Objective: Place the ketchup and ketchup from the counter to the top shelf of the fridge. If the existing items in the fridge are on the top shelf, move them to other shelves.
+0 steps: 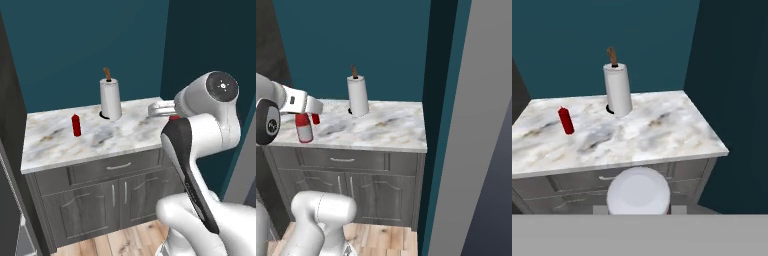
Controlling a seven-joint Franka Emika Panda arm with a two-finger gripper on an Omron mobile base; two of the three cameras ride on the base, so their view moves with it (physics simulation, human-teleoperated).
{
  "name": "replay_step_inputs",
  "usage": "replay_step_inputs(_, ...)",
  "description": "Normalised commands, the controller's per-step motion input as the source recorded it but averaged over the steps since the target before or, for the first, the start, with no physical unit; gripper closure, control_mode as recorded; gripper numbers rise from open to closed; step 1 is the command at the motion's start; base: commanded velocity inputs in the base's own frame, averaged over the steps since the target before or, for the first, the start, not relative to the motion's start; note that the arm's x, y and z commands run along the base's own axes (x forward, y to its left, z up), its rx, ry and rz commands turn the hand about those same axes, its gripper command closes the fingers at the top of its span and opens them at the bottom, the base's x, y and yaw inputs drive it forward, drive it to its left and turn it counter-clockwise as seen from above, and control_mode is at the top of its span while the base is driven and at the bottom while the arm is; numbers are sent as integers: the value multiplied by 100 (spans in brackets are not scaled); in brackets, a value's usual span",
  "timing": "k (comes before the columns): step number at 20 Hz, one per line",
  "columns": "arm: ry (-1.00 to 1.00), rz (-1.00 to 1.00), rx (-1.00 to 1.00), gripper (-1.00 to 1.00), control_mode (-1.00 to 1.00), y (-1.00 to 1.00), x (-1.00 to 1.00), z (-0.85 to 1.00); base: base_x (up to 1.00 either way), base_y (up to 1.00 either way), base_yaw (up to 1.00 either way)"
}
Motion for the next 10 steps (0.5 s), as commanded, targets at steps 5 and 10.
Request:
replay_step_inputs(5,0,0,0,100,100,0,0,0,-100,0,0)
replay_step_inputs(10,0,0,0,100,100,0,0,0,-100,18,5)
